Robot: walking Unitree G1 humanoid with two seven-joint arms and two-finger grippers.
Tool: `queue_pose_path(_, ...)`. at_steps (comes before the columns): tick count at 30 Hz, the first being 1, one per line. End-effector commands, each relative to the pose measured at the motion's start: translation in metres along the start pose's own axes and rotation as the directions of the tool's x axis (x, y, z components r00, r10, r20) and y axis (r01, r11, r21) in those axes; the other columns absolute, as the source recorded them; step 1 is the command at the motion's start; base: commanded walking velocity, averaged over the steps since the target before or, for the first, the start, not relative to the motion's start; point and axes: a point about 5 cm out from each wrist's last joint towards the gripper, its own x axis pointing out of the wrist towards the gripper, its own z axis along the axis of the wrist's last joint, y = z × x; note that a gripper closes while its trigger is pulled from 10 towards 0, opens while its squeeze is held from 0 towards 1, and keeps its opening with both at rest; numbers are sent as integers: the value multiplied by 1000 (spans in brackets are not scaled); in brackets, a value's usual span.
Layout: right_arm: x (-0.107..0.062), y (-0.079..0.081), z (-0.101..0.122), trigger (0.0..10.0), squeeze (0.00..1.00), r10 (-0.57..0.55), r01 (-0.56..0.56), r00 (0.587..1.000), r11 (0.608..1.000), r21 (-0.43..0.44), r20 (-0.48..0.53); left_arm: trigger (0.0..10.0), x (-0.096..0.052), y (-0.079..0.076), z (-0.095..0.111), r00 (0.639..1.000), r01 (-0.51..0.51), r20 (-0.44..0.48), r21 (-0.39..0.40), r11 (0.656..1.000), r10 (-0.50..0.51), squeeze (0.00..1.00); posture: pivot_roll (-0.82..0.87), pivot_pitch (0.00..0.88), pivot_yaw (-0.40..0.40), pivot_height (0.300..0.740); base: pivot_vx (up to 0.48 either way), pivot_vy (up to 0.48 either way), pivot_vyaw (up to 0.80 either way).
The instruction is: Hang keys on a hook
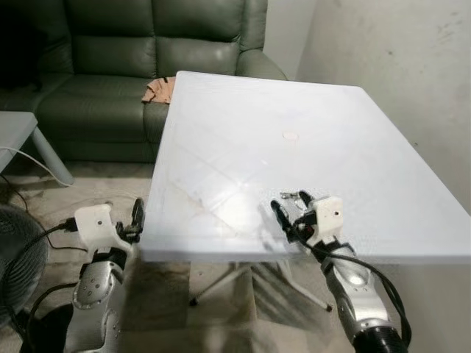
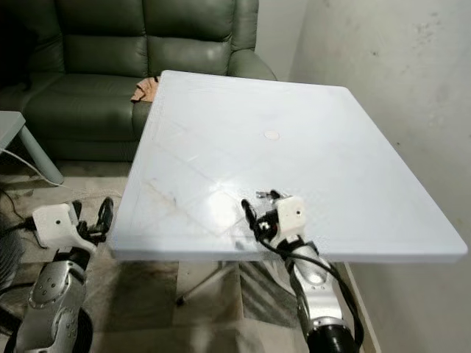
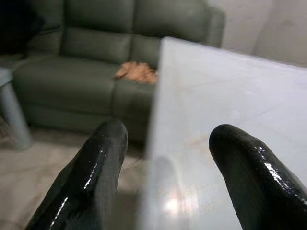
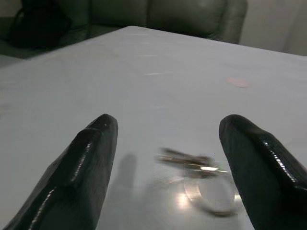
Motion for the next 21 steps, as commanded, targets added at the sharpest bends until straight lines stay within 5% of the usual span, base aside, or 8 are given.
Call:
queue_pose_path(1, -1, -3, 1, 10000, 0, -14, 14, 1000, 1000, 6, 0, 10000, -5, -1, -4, 1000, 10, -19, 20, 1000, -10, 0, -70, 28, -58, 740, 0, 0, 0)
queue_pose_path(12, 1, -3, 0, 10000, 0, -12, 12, 1000, 1000, 23, -20, 10000, -9, -10, -6, 998, 64, -17, 34, 997, -63, 0, -69, 27, -60, 740, 0, 0, 0)
queue_pose_path(21, 16, -8, 8, 10000, 0, -51, 49, 996, 999, -24, -71, 10000, -14, -30, -4, 979, 202, -12, 72, 977, -202, 0, -58, 26, -69, 740, 0, 0, 0)
